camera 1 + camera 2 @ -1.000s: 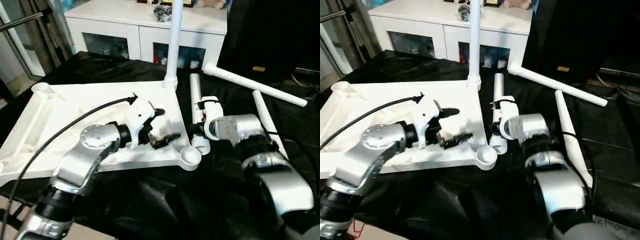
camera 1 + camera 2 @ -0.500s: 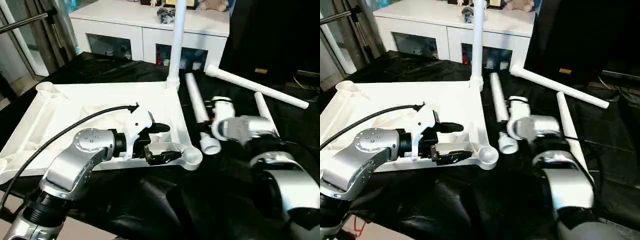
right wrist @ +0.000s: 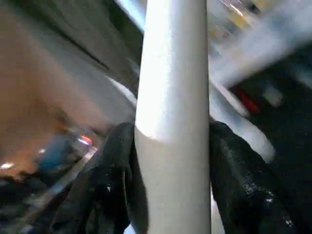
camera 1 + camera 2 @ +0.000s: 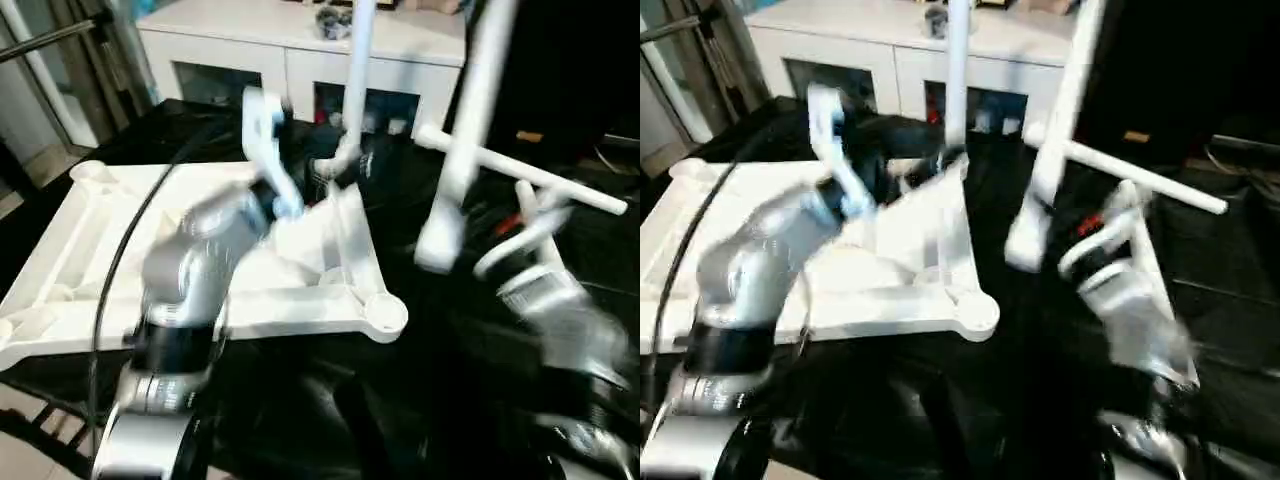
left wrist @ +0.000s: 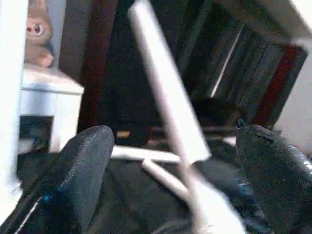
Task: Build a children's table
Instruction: Insert table leg to table base
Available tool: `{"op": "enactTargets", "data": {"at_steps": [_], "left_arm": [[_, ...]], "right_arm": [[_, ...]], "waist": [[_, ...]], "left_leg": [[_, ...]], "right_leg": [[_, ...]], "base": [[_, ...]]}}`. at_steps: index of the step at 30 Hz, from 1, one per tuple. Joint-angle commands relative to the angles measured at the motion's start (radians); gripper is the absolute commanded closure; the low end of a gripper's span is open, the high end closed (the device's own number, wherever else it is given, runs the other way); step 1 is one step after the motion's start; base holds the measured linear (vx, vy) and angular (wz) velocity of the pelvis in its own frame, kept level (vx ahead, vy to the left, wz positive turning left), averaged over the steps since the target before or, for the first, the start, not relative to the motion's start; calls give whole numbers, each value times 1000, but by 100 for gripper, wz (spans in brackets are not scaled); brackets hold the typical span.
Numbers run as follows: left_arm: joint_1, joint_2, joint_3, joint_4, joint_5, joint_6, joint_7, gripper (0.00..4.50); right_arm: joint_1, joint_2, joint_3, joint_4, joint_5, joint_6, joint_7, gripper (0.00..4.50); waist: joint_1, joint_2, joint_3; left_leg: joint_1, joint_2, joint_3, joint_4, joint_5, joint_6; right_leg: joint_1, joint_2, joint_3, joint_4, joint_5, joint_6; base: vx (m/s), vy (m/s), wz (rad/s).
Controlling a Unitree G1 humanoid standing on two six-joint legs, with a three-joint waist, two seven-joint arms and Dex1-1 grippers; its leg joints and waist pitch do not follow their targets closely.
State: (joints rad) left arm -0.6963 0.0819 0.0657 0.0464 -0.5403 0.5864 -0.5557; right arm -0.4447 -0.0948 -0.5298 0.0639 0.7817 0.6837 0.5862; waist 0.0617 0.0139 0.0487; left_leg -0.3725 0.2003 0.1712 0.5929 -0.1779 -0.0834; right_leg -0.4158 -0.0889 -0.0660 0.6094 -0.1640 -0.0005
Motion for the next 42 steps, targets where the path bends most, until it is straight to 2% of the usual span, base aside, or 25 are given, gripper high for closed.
{"op": "enactTargets", "data": {"at_steps": [1,2,3,4,5,6,7,8,9,10,11,17,19,24,26,27,28,29,30,31,32,35,36,41,42], "left_arm": [[-26,-22,12,30,-41,48,-4,0],[-38,-38,16,39,-62,72,-6,0],[-45,-47,18,44,-75,86,-7,0],[-48,-49,19,46,-79,91,-8,0],[-50,-53,19,41,-97,103,-16,0],[-51,-59,20,35,-116,115,-21,0],[-52,-65,22,30,-134,128,-20,0],[-52,-66,22,29,-138,131,-21,0],[-52,-72,23,25,-154,142,-22,0],[-53,-81,25,17,-176,163,-25,0],[-52,-82,25,16,-178,166,-26,0],[-40,-92,5,13,-182,194,-28,0],[-36,-100,25,8,-191,186,15,0],[-29,-115,71,-3,-183,177,122,0],[-19,-135,96,-16,-169,195,203,0],[-8,-145,102,-26,-146,205,257,0],[-3,-149,103,-28,-130,206,286,0],[2,-155,105,-28,-110,200,318,0],[8,-159,103,-27,-92,186,344,0],[13,-171,108,-23,-81,162,371,28],[16,-183,115,-20,-74,141,397,36],[19,-182,107,-18,-48,126,428,39],[15,-181,109,-11,-33,116,446,67],[1,-200,131,-3,-6,91,518,84],[4,-206,127,-10,-6,95,522,103]], "right_arm": [[68,-6,26,-124,115,78,81,262],[103,-14,56,-182,155,114,124,262],[122,-22,84,-214,170,139,148,262],[128,-25,96,-224,171,149,153,262],[140,-33,132,-243,150,149,162,262],[144,-38,164,-253,132,155,166,262],[149,-42,191,-265,118,154,170,262],[149,-43,195,-267,119,155,170,262],[151,-47,210,-275,120,159,170,262],[155,-59,232,-288,126,166,171,262],[155,-62,237,-290,126,167,172,262],[154,-105,313,-300,95,177,205,262],[149,-117,341,-289,51,148,196,262],[157,-132,422,-318,-43,90,161,262],[151,-119,457,-327,-92,62,112,262],[144,-109,488,-332,-140,40,70,262],[140,-104,502,-333,-161,32,50,262],[137,-98,518,-335,-181,24,33,262],[133,-95,540,-337,-212,9,18,262],[122,-84,563,-326,-258,-13,-16,262],[112,-70,574,-313,-282,-29,-39,262],[98,-48,580,-294,-312,-55,-84,262],[94,-45,587,-290,-329,-65,-100,262],[83,-27,603,-280,-364,-83,-142,262],[82,-23,607,-279,-371,-88,-147,262]], "waist": [[14,-5,-71],[17,-2,-70],[22,6,-73],[25,-2,-72],[27,13,-72],[28,16,-70],[28,8,-67],[31,7,-65],[33,12,-64],[34,11,-64],[35,16,-63],[36,14,-65],[36,11,-66],[34,18,-67],[31,16,-67],[29,15,-67],[29,8,-68],[29,12,-67],[28,7,-67],[29,11,-66],[29,7,-67],[29,11,-69],[29,11,-69],[29,11,-73],[28,11,-74]], "left_leg": [[5,7,8,-59,-142,68],[3,9,5,-60,-140,71],[2,9,3,-59,-136,68],[0,11,2,-60,-132,67],[-2,8,-2,-62,-137,52],[2,10,0,-62,-153,45],[3,8,3,-62,-176,34],[1,6,3,-64,-185,27],[2,7,3,-65,-193,24],[4,8,2,-65,-205,18],[4,8,2,-66,-207,14],[-2,8,-2,-69,-190,10],[-4,8,-2,-68,-181,8],[-5,8,-3,-65,-168,7],[-5,10,-4,-64,-164,3],[-6,8,-3,-64,-162,6],[-5,11,-4,-65,-156,3],[-2,8,-1,-63,-162,7],[-1,10,-1,-64,-163,9],[-5,10,-2,-66,-158,8],[-6,10,-2,-65,-156,7],[-5,11,-1,-63,-143,11],[-6,11,-1,-63,-143,10],[-9,10,-2,-59,-106,21],[-11,9,-2,-59,-98,24]], "right_leg": [[60,-29,30,-78,-204,-183],[64,-31,30,-78,-194,-190],[65,-32,28,-73,-186,-195],[66,-32,28,-75,-176,-193],[67,-34,26,-73,-196,-191],[62,-35,27,-80,-214,-187],[61,-35,28,-84,-254,-180],[62,-36,27,-89,-297,-164],[60,-37,28,-90,-322,-156],[58,-37,28,-94,-350,-143],[57,-36,27,-98,-363,-131],[60,-36,27,-97,-349,-106],[62,-36,27,-93,-333,-108],[63,-36,27,-91,-292,-116],[65,-35,27,-84,-262,-127],[65,-35,27,-86,-262,-131],[64,-35,28,-82,-263,-128],[60,-33,28,-88,-282,-121],[59,-33,29,-89,-284,-118],[60,-32,29,-88,-280,-114],[60,-33,29,-88,-279,-111],[55,-31,31,-84,-227,-120],[57,-32,31,-82,-222,-121],[63,-33,31,-72,-139,-136],[65,-33,31,-70,-126,-140]], "base": [[0,0,0],[0,0,0],[0,0,0],[0,0,0],[0,0,0],[0,0,0],[0,0,0],[0,0,0],[0,0,0],[0,0,0],[0,0,0],[0,0,0],[0,0,0],[0,0,0],[0,0,0],[0,0,0],[0,0,0],[0,0,0],[0,0,0],[0,0,0],[0,0,0],[0,0,0],[0,0,0],[0,0,0],[0,0,0]]}}
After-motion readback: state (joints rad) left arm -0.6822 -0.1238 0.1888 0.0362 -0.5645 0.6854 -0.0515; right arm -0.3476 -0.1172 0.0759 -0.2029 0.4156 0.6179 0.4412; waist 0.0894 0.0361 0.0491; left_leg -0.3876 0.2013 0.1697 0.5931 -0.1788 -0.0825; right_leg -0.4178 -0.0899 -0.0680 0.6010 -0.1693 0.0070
